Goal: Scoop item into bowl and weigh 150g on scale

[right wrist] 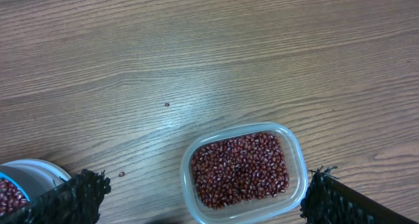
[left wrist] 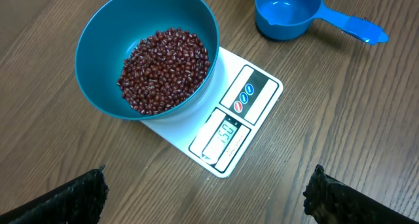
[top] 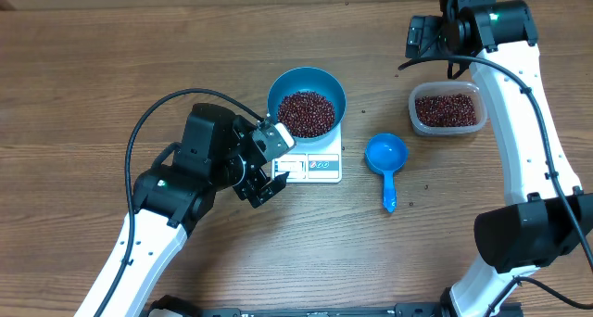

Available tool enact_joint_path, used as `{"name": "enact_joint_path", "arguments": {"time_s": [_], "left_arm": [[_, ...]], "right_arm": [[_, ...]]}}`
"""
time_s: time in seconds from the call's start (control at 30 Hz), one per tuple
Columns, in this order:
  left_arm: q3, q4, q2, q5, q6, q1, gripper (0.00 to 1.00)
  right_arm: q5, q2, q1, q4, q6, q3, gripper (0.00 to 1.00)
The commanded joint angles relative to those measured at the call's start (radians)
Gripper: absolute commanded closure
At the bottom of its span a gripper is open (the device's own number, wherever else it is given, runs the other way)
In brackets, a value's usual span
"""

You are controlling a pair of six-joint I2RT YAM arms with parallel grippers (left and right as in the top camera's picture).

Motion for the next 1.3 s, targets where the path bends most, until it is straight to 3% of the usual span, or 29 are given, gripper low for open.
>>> {"name": "enact_joint_path", "arguments": {"time_s": [0.0,1.27], "left_arm": [[0.027,0.001,0.003,0.008,-0.017,0.005,0.0],[0.027,-0.022,0.003,0.008,-0.018,0.005,0.0]], "right_arm": [[0.017,-0.035,-0.002,0.005,0.0,0.026,0.0],[0.017,-0.035,-0.002,0.005,0.0,0.026,0.0]]}}
